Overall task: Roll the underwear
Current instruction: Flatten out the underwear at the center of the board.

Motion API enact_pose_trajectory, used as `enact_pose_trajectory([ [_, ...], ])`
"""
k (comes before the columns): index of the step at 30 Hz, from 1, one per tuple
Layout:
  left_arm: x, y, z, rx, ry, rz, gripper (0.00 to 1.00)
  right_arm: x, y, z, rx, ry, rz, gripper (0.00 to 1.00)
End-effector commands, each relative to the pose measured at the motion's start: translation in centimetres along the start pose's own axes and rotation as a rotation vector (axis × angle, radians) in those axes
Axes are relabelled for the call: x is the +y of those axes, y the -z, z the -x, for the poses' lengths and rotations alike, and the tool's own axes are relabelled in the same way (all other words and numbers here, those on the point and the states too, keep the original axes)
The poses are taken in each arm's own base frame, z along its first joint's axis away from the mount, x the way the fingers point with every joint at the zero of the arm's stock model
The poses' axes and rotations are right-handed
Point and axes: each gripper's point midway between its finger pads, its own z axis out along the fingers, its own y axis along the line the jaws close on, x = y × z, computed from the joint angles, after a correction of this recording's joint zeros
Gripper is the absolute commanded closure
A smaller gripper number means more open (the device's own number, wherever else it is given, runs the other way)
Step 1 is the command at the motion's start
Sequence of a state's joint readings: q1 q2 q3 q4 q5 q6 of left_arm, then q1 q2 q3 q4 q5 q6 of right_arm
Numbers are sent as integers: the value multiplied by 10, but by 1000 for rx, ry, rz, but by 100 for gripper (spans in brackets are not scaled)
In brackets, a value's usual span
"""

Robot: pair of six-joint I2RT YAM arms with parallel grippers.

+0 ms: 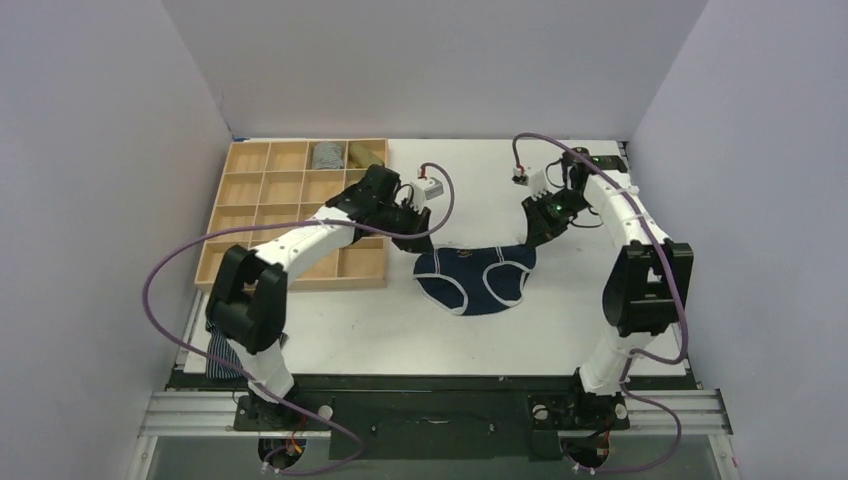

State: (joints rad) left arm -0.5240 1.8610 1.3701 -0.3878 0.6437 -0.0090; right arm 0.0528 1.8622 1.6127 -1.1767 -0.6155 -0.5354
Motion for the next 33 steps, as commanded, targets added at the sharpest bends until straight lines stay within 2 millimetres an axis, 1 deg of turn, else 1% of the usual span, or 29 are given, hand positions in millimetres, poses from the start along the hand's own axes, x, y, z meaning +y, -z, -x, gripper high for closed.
enact_pose_trajectory([
  [1, -43, 39, -14, 8, -212, 25, 100, 54, 32, -21, -62, 166, 96, 96],
  [2, -51, 42, -21, 25, -235, 20, 100, 65, 32, -35, -36, 200, 133, 96],
  [5, -76, 58, -33, 31, -347, 9, 99, 93, 41, -57, -50, 271, 179, 96],
  [6, -88, 64, -35, 28, -380, 4, 98, 100, 43, -62, -55, 293, 194, 96],
  [7, -90, 65, -41, 38, -397, 2, 98, 107, 46, -68, -64, 309, 194, 96],
  [8, -99, 69, -42, 31, -421, -7, 98, 111, 47, -70, -72, 326, 201, 96],
  [9, -99, 70, -46, 34, -424, 0, 97, 116, 50, -73, -84, 336, 197, 96],
  [10, -101, 72, -43, 20, -430, 7, 97, 117, 50, -71, -98, 335, 190, 96],
  [11, -97, 73, -41, 14, -422, 40, 98, 117, 51, -70, -108, 312, 181, 96],
  [13, -83, 72, -31, -3, -410, 121, 100, 109, 51, -61, -129, 269, 147, 96],
  [14, -75, 66, -28, 3, -398, 147, 100, 98, 50, -54, -140, 267, 103, 96],
  [15, -67, 67, -17, -14, -383, 210, 100, 90, 48, -48, -138, 213, 87, 96],
  [16, -55, 56, -17, 10, -362, 238, 100, 77, 46, -41, -141, 208, 41, 96],
  [17, -49, 54, -4, -3, -349, 279, 98, 66, 41, -35, -129, 161, 30, 96],
  [18, -36, 39, -9, 37, -328, 296, 95, 53, 38, -28, -128, 152, -10, 96],
  [19, -28, 36, 5, 23, -317, 330, 91, 40, 30, -22, -110, 105, -12, 94],
  [20, -14, 18, -2, 68, -290, 343, 85, 28, 26, -16, -107, 93, -37, 93],
  [21, -6, 12, 11, 54, -269, 368, 71, 14, 16, -11, -86, 52, -35, 89],
  [22, 11, -9, -1, 109, -232, 379, 65, -3, 1, -11, -54, 19, -46, 85],
  [23, 18, -13, 12, 91, -203, 402, 50, -14, 0, -2, -64, -7, -68, 81],
  [24, 32, -31, 12, 110, -164, 418, 43, -33, -8, 4, -57, -25, -102, 72],
  [25, 41, -36, 14, 116, -143, 445, 30, -42, -11, 7, -54, -61, -119, 68],
  [26, 51, -48, 12, 137, -110, 460, 24, -56, -16, 12, -50, -77, -146, 60],
  [27, 59, -50, 11, 144, -101, 486, 14, -63, -17, 14, -50, -98, -168, 57],
  [29, 65, -54, 11, 128, -66, 502, 9, -70, -18, 18, -62, -117, -192, 51],
  [30, 65, -51, 7, 127, -60, 504, 7, -68, -15, 18, -71, -117, -197, 49],
  [31, 65, -49, 11, 101, -67, 503, 6, -66, -14, 20, -83, -111, -199, 48],
  [32, 61, -41, 6, 98, -78, 496, 4, -59, -11, 17, -89, -96, -197, 48],
  [33, 55, -33, 15, 57, -94, 489, 3, -55, -11, 17, -95, -86, -194, 47],
])
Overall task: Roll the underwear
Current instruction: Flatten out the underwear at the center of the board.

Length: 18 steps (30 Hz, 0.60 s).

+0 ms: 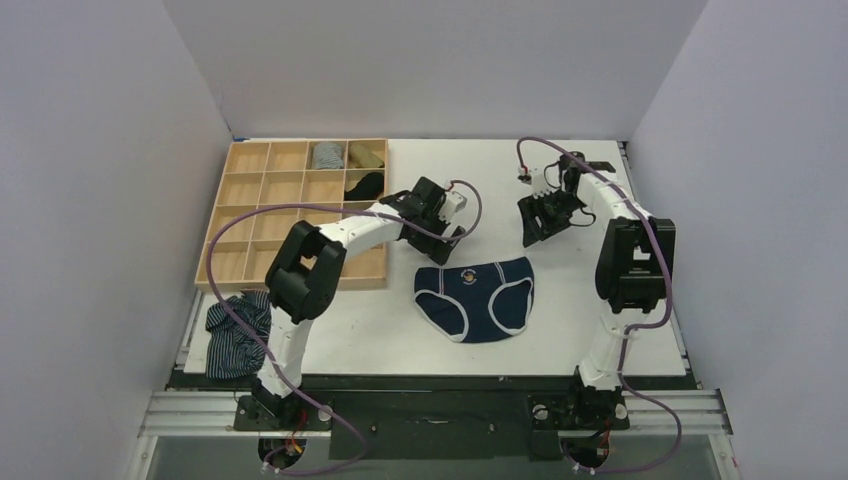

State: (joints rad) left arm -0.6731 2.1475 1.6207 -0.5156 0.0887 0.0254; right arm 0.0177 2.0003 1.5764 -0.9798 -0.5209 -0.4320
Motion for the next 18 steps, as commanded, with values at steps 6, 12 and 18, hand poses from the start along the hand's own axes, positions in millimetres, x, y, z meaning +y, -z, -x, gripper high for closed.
enact_pose_trajectory([
  [6, -10, 73, 9, -196, -63, -43, 3, 39, 27, -8, -73, 105, -48, 48],
  [12, -24, 82, -19, -193, -169, -128, 3, 44, 3, -29, 12, 142, -75, 50],
  [18, -63, 86, -28, -186, -188, -366, 3, 53, -20, -29, 53, 127, -7, 52],
])
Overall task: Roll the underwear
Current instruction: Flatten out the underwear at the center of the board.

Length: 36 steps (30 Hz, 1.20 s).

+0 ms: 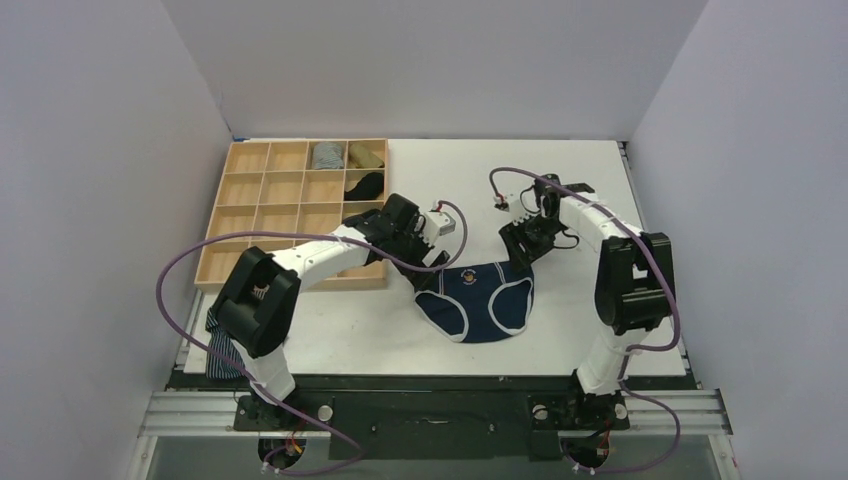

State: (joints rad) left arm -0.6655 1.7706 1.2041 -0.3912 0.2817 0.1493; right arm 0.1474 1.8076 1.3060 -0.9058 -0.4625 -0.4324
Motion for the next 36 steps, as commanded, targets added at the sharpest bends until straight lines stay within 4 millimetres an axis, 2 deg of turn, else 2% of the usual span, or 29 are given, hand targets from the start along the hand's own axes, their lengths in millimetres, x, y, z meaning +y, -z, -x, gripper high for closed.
enact_pose_trajectory([
  [1, -33, 5, 21, -84, -47, -204, 3, -4, -12, 10, -4, 4, 12, 52],
  [7, -37, -25, 4, 4, 19, -273, 3, -11, -31, 6, 56, -57, 40, 52],
  [11, -21, -44, -7, 59, 50, -218, 3, -28, -33, 8, 64, -114, 8, 51],
  [16, 12, -58, -2, 78, 81, -105, 3, -49, -23, 16, 44, -173, -69, 50],
  [20, 36, -66, 20, 42, 70, -55, 3, -60, -13, 15, 41, -191, -127, 49],
  [24, 49, -76, 50, 0, 38, -33, 3, -56, -6, 10, 33, -213, -146, 49],
  [28, 62, -85, 83, -47, 4, -6, 3, -36, -1, -7, 43, -212, -119, 49],
  [30, 66, -88, 90, -51, -14, 3, 3, -23, 0, -16, 44, -191, -88, 49],
  [32, 70, -89, 106, -77, -38, 15, 3, -9, 3, -24, 35, -173, -49, 49],
  [36, 70, -74, 131, -144, -76, 31, 3, 13, 23, -13, -70, -105, 10, 49],
])
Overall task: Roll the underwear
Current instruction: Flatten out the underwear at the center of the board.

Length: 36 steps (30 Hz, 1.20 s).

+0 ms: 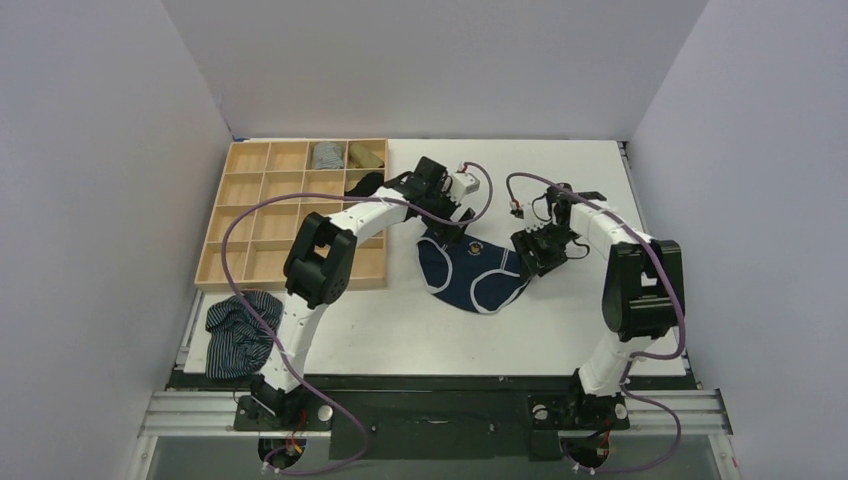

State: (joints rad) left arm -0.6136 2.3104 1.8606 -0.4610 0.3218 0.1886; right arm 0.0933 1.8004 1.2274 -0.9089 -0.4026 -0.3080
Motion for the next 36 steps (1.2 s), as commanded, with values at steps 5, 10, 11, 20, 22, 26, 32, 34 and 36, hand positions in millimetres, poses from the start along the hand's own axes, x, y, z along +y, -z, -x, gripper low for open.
enact_pose_trajectory([
  [5, -9, 54, 58, -173, -104, 25, 3, 32, 52, 29, -225, 143, 56, 49],
  [10, -59, 86, 35, -195, -213, 6, 3, 7, 52, 39, -222, 76, 10, 50],
  [11, -68, 84, 21, -178, -227, -1, 3, 1, 51, 42, -230, 57, 5, 50],
  [20, -180, 65, 2, -77, -455, -52, 4, -30, 21, 48, -175, -106, -24, 53],
  [22, -199, 51, 1, -53, -477, -64, 8, -35, 14, 46, -156, -123, -32, 54],
  [26, -219, 26, -3, -13, -491, -65, 17, -39, 5, 43, -132, -154, -22, 56],
  [32, -210, 13, -19, 42, -469, -25, 23, -32, -1, 31, -98, -177, 13, 55],
  [34, -208, 17, -20, 37, -470, -19, 23, -27, -4, 26, -86, -185, 37, 55],
  [36, -204, 22, -20, 35, -468, -12, 23, -23, -8, 22, -75, -195, 60, 54],
])
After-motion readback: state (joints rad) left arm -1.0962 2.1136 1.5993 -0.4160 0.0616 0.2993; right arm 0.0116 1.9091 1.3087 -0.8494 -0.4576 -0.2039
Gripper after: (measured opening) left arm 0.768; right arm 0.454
